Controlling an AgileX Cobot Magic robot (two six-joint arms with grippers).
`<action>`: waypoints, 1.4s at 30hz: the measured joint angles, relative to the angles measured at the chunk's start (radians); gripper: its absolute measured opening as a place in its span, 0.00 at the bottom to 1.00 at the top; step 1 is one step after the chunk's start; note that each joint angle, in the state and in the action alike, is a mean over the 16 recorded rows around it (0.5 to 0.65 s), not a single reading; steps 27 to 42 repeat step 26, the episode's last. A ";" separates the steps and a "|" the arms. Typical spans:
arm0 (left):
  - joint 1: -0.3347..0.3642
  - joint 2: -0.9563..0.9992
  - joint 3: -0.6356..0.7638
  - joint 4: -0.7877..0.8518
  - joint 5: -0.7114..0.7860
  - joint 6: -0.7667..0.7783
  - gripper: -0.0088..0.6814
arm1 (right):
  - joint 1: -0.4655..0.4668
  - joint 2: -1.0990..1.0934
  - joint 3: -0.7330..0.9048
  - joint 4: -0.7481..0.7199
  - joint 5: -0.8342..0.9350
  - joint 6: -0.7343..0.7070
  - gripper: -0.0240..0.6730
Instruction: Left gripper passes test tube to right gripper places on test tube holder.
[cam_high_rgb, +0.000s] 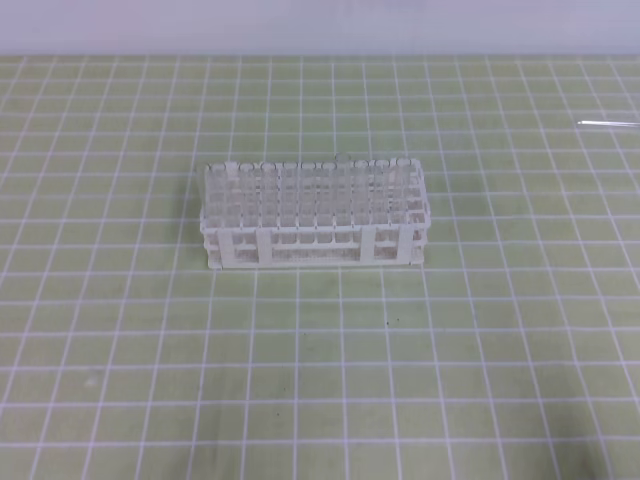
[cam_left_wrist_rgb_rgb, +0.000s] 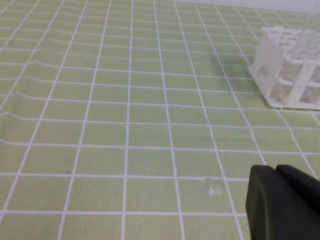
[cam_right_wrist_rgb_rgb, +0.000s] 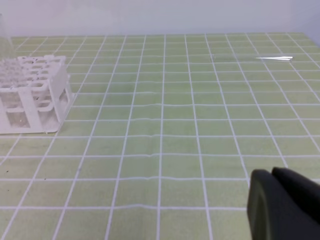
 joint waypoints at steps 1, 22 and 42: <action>0.000 0.000 0.000 0.000 0.000 -0.001 0.01 | 0.000 0.000 0.000 0.000 0.000 0.000 0.01; 0.000 0.000 0.003 0.000 -0.002 -0.004 0.01 | 0.000 0.001 0.000 0.005 0.000 0.000 0.01; 0.000 0.003 0.002 0.000 -0.001 -0.004 0.01 | 0.000 0.001 0.000 0.005 0.000 0.000 0.01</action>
